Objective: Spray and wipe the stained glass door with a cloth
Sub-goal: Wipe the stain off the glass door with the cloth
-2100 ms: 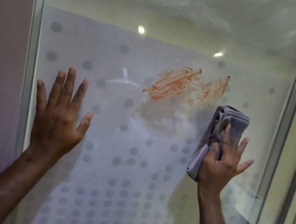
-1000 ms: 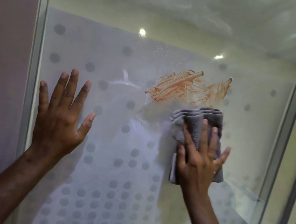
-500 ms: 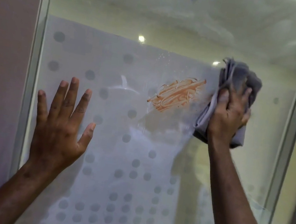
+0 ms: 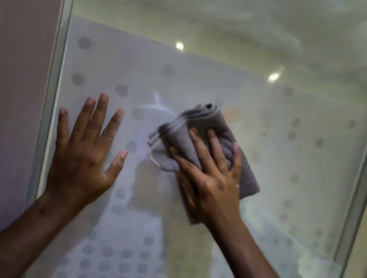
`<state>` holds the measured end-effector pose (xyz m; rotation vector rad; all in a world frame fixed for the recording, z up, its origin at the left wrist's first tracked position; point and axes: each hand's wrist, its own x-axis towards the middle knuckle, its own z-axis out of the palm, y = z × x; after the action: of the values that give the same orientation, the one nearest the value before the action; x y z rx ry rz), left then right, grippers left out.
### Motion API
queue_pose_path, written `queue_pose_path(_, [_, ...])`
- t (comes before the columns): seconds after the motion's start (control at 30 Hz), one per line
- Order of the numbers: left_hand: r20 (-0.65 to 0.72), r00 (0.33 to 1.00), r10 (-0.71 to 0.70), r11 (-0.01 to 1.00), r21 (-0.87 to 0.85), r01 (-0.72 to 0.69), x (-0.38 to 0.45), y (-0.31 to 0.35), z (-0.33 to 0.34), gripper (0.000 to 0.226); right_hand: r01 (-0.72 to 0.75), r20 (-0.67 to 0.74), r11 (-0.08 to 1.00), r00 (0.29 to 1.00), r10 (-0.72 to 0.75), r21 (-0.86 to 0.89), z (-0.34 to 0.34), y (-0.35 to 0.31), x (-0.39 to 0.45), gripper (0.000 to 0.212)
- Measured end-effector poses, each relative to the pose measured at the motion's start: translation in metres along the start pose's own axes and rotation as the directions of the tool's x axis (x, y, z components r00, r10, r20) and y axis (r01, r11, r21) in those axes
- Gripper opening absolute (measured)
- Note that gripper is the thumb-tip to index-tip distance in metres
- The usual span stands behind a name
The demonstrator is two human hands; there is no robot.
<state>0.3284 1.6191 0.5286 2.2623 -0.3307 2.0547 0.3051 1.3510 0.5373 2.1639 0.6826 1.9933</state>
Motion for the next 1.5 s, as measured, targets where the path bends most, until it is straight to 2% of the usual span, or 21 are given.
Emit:
queue_pose_path(0.13, [0.022,1.0,-0.003,1.0,0.006,0.002,0.001,0.0,-0.003,0.072,-0.084,-0.063,0.992,0.995,0.078,-0.099,-0.009,0.041,-0.036,0.021])
queue_pose_path(0.23, [0.039,0.999,-0.002,1.0,0.014,0.002,0.001,0.002,-0.004,0.072,-0.27,-0.112,0.946,0.961,0.253,-0.182,-0.015,0.074,-0.039,0.031])
queue_pose_path(0.3, [0.053,0.999,-0.004,1.0,0.031,0.002,0.001,0.003,-0.004,0.072,-0.429,-0.14,0.895,0.9,0.412,-0.119,-0.014,0.092,-0.023,0.043])
queue_pose_path(0.37, [0.061,0.998,-0.012,0.999,0.042,0.01,0.002,0.004,-0.004,0.073,-0.551,-0.159,0.833,0.82,0.55,0.037,-0.012,0.103,0.007,0.05])
queue_pose_path(0.43, [0.061,0.998,-0.017,0.999,0.047,0.015,0.002,0.005,-0.003,0.073,-0.598,-0.161,0.782,0.766,0.622,0.177,-0.011,0.106,0.043,0.051])
queue_pose_path(0.5, [0.056,0.998,-0.015,0.999,0.05,0.013,0.002,0.005,-0.003,0.073,-0.6,-0.162,0.764,0.751,0.64,0.236,-0.01,0.099,0.077,0.05])
queue_pose_path(0.6, [0.044,0.999,-0.006,0.999,0.046,0.004,0.002,0.004,-0.003,0.073,-0.526,-0.132,0.825,0.821,0.556,0.208,-0.006,0.07,0.109,0.049])
queue_pose_path(0.7, [0.029,1.0,-0.001,1.0,0.028,0.001,0.001,0.004,-0.002,0.072,-0.339,-0.046,0.938,0.938,0.343,0.076,-0.004,0.04,0.098,0.051])
queue_pose_path(0.77, [0.02,1.0,0.002,1.0,0.018,-0.002,0.001,0.003,-0.002,0.072,-0.226,0.024,0.974,0.974,0.226,0.013,-0.008,0.03,0.068,0.052])
queue_pose_path(0.87, [0.023,1.0,0.0,1.0,0.014,0.0,0.0,0.003,-0.003,0.072,-0.142,0.116,0.985,0.981,0.153,-0.098,-0.018,0.026,0.011,0.053])
queue_pose_path(1.0, [0.049,0.999,-0.012,1.0,0.028,0.011,0.001,0.004,-0.005,0.072,-0.063,0.128,0.984,0.988,0.085,-0.168,-0.029,0.032,-0.03,0.051])
queue_pose_path(1.27, [0.069,0.998,-0.012,0.998,0.058,0.008,0.002,0.005,-0.005,0.075,-0.004,0.221,0.989,0.975,0.037,-0.148,-0.015,0.034,-0.005,0.066])
queue_pose_path(1.5, [0.061,0.998,-0.009,0.997,0.072,0.005,0.003,0.006,-0.005,0.078,-0.075,0.169,0.985,0.98,0.101,-0.153,-0.005,0.001,0.039,0.058])
